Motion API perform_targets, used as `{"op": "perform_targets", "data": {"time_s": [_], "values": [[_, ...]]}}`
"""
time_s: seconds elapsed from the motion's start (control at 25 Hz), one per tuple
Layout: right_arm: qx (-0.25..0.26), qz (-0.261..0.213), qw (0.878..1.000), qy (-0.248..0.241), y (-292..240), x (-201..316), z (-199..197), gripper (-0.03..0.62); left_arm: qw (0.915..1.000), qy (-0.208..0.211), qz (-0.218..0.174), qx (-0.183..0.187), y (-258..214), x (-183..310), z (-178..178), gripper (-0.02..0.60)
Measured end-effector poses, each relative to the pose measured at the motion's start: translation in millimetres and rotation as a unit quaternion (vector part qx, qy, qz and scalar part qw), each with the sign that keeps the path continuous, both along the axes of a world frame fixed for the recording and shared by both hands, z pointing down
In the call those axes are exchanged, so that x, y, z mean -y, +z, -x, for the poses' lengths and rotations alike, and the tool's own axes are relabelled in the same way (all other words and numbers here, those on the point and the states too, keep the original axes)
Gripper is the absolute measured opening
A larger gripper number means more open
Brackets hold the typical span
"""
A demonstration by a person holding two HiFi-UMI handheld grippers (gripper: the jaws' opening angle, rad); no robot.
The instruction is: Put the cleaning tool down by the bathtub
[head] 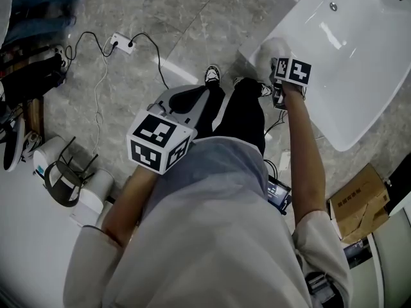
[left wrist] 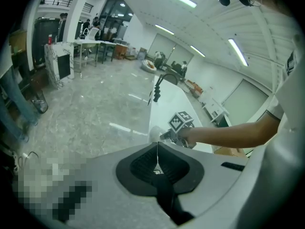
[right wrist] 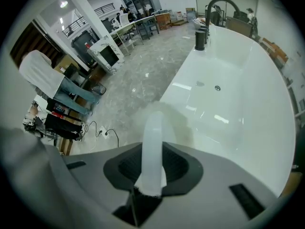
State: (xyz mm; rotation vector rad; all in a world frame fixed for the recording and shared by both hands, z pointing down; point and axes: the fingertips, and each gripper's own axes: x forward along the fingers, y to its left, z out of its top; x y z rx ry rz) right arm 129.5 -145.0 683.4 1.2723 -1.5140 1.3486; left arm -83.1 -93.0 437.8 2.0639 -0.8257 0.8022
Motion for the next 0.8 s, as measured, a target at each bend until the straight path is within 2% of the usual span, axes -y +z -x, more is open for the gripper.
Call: {"op": "perform_targets", "data": {"time_s": [0.48, 0.8], "values": [[0.002, 0.003, 1.0, -0.003, 2.6, 2.6, 0.9, 0.08, 0.9999, -0.004, 0.003, -0.009, -1.1, 1.0, -0.9, 0.01], [0.02, 0.002, 1.0, 0.009, -0.3, 0.0, 5.3, 0.126, 0.9998, -0.001, 0.011, -0.019, -0.6, -4.0, -2.1, 0.009]]}}
